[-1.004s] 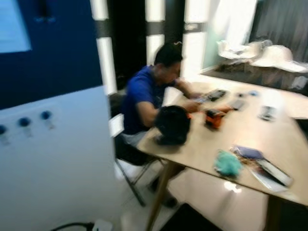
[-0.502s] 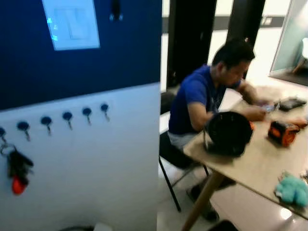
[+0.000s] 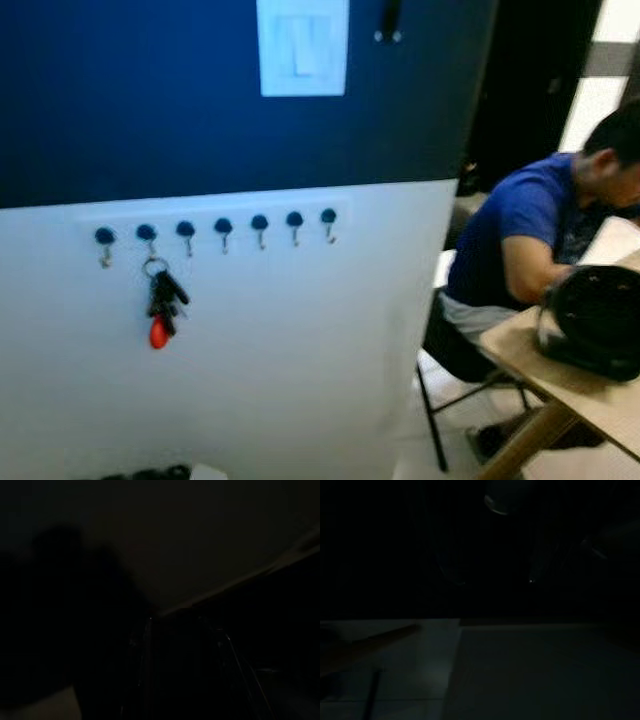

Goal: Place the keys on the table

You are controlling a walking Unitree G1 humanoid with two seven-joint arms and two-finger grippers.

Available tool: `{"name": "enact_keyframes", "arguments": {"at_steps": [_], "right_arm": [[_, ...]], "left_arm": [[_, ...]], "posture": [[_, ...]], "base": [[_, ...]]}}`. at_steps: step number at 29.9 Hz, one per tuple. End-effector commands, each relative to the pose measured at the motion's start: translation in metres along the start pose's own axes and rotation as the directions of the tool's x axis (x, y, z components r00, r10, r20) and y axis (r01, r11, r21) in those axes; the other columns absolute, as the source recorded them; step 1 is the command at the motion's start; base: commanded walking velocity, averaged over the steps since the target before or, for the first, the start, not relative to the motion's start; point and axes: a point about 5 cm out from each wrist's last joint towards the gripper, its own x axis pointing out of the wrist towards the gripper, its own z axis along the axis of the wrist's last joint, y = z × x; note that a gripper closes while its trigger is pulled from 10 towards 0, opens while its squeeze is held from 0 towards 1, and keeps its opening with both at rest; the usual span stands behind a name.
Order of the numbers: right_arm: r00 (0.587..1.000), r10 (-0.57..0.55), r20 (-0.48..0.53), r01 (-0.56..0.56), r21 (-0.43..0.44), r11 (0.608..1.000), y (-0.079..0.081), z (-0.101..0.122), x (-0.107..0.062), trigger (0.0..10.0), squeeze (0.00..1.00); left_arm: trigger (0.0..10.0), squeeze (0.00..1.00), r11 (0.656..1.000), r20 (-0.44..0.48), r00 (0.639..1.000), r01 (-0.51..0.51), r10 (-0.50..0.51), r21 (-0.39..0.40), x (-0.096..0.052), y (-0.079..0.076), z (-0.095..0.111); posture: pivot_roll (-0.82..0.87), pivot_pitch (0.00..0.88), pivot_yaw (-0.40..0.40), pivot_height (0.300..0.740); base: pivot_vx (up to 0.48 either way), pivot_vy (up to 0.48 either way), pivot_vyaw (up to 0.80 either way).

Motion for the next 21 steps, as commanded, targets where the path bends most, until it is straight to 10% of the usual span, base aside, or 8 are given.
{"name": "enact_keyframes", "arguments": {"at_steps": [1,21], "right_arm": [[1.000,-0.005,-0.011,0.005,0.001,1.000,-0.0011,-0.0030,-0.0011,10.0,0.00],[1.000,-0.016,-0.016,0.017,0.057,0.998,-0.0006,-0.0039,-0.0009,10.0,0.00]], "left_arm": [[10.0,0.00,1.000,-0.020,1.000,0.001,-0.001,-0.013,-0.0002,0.0000,-0.0028],[10.0,0.00,1.000,-0.049,0.999,0.001,-0.003,-0.027,0.0010,0.0027,-0.0037]], "posture": [[0.07,0.018,0.011,0.740],[0.08,0.021,0.014,0.740]], "base": [[0.000,0.000,0.80],[0.000,0.000,0.68]]}}
